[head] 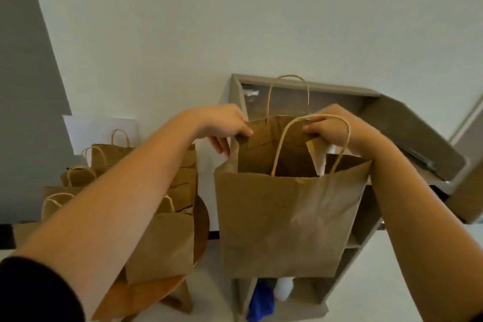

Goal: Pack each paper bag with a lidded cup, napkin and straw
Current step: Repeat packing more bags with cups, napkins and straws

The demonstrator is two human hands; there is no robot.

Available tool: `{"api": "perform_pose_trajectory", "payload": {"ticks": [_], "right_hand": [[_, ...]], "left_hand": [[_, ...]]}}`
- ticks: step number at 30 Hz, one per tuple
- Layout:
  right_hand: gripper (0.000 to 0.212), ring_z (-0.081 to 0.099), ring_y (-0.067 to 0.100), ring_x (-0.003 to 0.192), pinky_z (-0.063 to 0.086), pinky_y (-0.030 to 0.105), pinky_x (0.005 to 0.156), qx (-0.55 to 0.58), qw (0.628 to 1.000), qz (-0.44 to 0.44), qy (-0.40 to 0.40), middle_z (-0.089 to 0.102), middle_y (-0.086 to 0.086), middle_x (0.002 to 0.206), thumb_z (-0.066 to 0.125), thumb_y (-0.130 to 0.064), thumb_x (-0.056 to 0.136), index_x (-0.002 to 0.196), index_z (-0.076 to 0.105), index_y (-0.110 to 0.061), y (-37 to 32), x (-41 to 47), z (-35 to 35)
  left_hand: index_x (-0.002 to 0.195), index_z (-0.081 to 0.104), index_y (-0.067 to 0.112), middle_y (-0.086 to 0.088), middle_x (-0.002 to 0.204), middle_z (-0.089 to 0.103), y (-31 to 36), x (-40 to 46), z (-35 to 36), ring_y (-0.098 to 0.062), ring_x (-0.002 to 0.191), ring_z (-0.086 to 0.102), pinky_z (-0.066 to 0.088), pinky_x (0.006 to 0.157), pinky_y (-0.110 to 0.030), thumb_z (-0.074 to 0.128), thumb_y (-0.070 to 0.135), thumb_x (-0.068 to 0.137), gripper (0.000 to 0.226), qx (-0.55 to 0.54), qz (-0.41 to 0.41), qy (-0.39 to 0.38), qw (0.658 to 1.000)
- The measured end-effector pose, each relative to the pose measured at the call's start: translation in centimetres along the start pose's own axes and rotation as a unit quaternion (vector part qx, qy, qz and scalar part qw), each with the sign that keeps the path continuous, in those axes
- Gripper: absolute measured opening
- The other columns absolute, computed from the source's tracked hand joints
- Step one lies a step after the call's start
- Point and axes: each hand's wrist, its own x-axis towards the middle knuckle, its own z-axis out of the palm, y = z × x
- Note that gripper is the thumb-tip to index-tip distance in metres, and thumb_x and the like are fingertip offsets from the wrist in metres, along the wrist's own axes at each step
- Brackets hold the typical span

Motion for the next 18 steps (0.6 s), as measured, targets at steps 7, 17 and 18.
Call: {"api": "perform_pose_trajectory", "payload": {"ticks": [7,17,18], "right_hand": [[0.029,0.047,0.013,0.057,0.037,0.026,0.060,-0.020,0.993,0.020,0.115,0.053,0.004,0.062,0.057,-0.015,0.090,0.063,0.057,-0.006,2.0,4.3,-8.1],[0.028,0.045,0.012,0.061,0.034,0.020,0.056,0.000,0.984,0.046,0.171,0.051,0.005,0.067,0.053,-0.015,0.093,0.067,0.059,-0.005,4.9,11.4,-10.4],[0.032,0.044,0.013,0.060,0.034,0.021,0.056,0.009,0.985,0.052,0.164,0.050,0.005,0.064,0.053,-0.016,0.093,0.062,0.056,-0.008,5.6,12.6,-10.1]], "left_hand": [[0.086,0.061,0.011,-0.014,0.090,0.068,7.8,7.7,-3.9,-0.023,0.074,0.069,0.058,0.063,-0.030,0.047,0.024,0.099,0.023,0.022,0.087,0.032,0.995],[0.091,0.062,0.007,-0.015,0.097,0.065,10.3,17.9,-4.6,-0.027,0.074,0.067,0.055,0.059,-0.029,0.049,0.022,0.097,0.021,-0.016,0.097,0.080,0.992],[0.093,0.061,0.006,-0.016,0.098,0.064,10.0,18.7,-4.4,-0.028,0.073,0.065,0.055,0.058,-0.030,0.051,0.022,0.096,0.020,-0.021,0.081,0.091,0.992]]}}
